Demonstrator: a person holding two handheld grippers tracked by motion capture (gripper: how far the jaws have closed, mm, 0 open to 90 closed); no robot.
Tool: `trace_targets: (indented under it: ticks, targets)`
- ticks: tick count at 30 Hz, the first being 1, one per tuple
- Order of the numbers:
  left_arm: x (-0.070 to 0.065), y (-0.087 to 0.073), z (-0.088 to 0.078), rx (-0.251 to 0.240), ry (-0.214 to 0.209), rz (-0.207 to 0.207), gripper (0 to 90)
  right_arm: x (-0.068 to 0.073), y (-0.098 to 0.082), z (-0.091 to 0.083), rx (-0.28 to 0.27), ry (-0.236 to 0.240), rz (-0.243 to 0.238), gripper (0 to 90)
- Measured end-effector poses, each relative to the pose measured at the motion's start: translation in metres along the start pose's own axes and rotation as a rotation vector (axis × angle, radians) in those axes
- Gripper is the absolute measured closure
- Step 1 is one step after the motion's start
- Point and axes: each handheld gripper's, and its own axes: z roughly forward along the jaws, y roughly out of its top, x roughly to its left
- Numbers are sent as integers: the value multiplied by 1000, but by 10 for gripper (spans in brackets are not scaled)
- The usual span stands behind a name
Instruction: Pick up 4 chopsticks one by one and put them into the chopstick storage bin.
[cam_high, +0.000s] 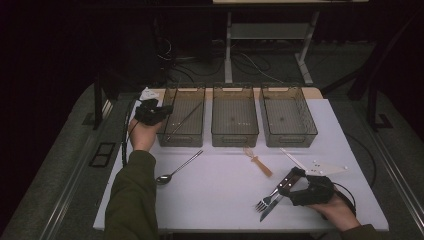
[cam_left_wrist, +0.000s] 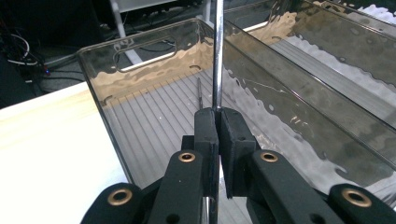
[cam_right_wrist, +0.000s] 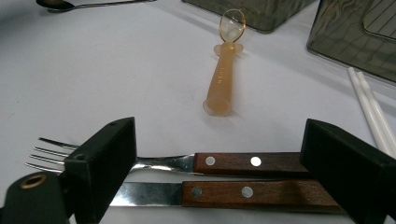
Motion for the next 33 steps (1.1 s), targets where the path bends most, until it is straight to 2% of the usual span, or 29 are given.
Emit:
trace_targets:
  ticks: [4,8,10,11,18,22,26,33]
  targets:
    - [-2,0,6,12,4,2,853,0,0,0,0,0,2,107]
    - [-1,0,10,16,16,-30,846,0,0,0,-1,1,0,107]
    - [-1,0,11,22,35,-46,815,0,0,0,-3,1,0,107]
    - [-1,0,11,19,32,-49,781,0,0,0,-3,1,0,107]
    - [-1,0,7,12,4,-52,694,0,0,-1,-1,1,0,107]
    - [-3,2,4,-2,-30,-60,638,0,0,0,0,1,-1,108]
    - [-8,5,-2,-7,-54,-38,594,0,0,0,1,0,-1,108]
    - [-19,8,-12,-22,-100,-22,484,1,0,0,0,1,-1,107]
